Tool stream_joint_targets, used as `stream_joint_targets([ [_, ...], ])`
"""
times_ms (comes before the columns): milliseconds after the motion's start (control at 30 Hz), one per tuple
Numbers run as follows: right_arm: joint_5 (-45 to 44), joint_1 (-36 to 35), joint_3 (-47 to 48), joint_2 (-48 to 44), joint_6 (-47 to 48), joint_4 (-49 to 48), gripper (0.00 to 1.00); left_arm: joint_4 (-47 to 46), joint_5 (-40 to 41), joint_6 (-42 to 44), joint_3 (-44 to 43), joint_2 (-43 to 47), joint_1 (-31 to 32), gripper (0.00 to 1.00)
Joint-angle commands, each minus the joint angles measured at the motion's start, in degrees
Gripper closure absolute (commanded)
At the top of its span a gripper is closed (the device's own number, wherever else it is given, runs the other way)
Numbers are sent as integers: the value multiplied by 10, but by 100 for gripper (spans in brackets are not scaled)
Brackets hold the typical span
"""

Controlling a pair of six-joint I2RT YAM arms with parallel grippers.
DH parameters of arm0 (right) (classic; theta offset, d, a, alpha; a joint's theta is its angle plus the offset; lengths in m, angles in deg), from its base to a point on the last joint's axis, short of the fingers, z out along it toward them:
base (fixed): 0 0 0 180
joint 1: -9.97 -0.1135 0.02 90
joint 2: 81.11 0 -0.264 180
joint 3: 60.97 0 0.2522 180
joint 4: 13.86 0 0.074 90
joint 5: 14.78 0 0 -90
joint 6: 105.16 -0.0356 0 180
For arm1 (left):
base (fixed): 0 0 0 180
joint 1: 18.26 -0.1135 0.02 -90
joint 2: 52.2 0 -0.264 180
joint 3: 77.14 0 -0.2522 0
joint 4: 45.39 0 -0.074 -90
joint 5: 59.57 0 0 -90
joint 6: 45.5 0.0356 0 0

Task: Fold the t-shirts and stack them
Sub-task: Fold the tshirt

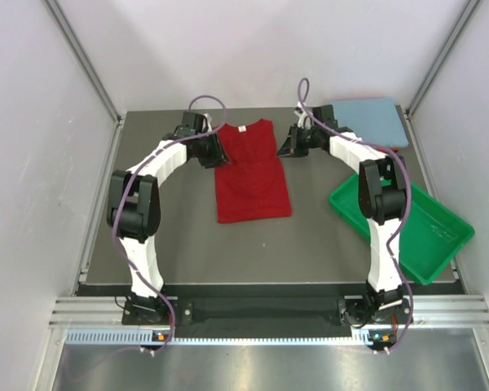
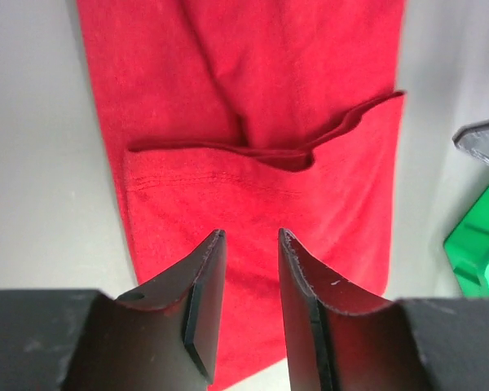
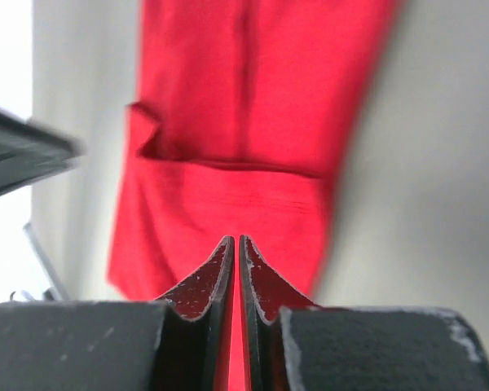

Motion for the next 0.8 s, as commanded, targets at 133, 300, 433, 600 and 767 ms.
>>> stream_joint_targets([
  [133,118,-75,31,26,-28,-86,94,-36,18,2,11,-70,-6,64],
  [300,135,-82,70,114,-31,-88,93,-3,125,0,8,-100,-8,64],
  [433,107,-73,86,168,-32,-90,94,9,184,-18,18,-106,-8,66],
  [600,82,-61,70,188,-74,-142,95,36,240,-23,-5,-104,-9,67],
  [767,86,-61,61,155,-95,-164,91,88,255,-24,-66,-102,-11,67],
])
